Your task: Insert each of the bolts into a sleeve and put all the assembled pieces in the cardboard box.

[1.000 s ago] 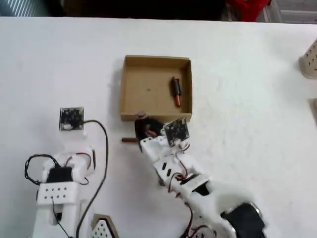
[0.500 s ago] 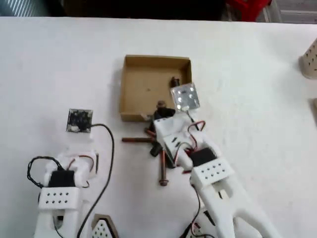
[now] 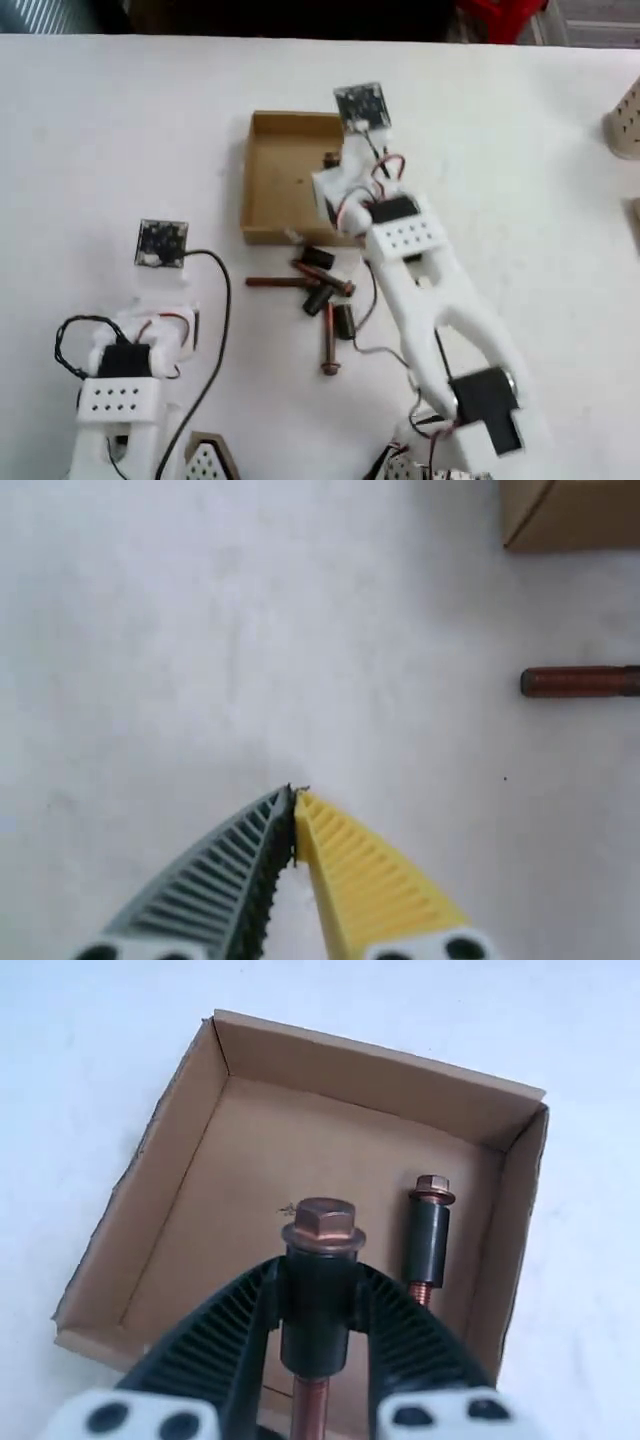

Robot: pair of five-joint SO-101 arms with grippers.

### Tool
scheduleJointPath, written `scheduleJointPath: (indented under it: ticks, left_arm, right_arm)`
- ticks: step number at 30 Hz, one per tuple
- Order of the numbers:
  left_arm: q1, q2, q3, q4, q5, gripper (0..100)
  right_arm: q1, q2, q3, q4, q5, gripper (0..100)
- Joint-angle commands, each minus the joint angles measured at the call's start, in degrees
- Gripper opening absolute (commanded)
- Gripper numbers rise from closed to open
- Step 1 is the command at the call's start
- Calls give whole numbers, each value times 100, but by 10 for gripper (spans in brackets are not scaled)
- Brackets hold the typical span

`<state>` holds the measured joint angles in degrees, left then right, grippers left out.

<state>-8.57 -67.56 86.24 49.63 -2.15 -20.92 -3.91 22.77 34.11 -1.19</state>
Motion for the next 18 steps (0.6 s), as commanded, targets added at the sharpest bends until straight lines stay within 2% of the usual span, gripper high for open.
scheduleJointPath:
  ticks: [1,12,14,18]
  left_arm:
    - [92,-92,-26,26,-35,24]
    - [84,-92,-26,-9,-35,24]
    - [84,-92,-26,-9,-35,24]
    - [84,-92,-26,-9,-35,24]
  right_arm:
    - [84,708,-1688,549,70,18]
    - [189,3495,-4589,1569,79,20]
    - [189,3908,-4949,1701,79,54]
    - [251,4497,-5477,2149,44,190]
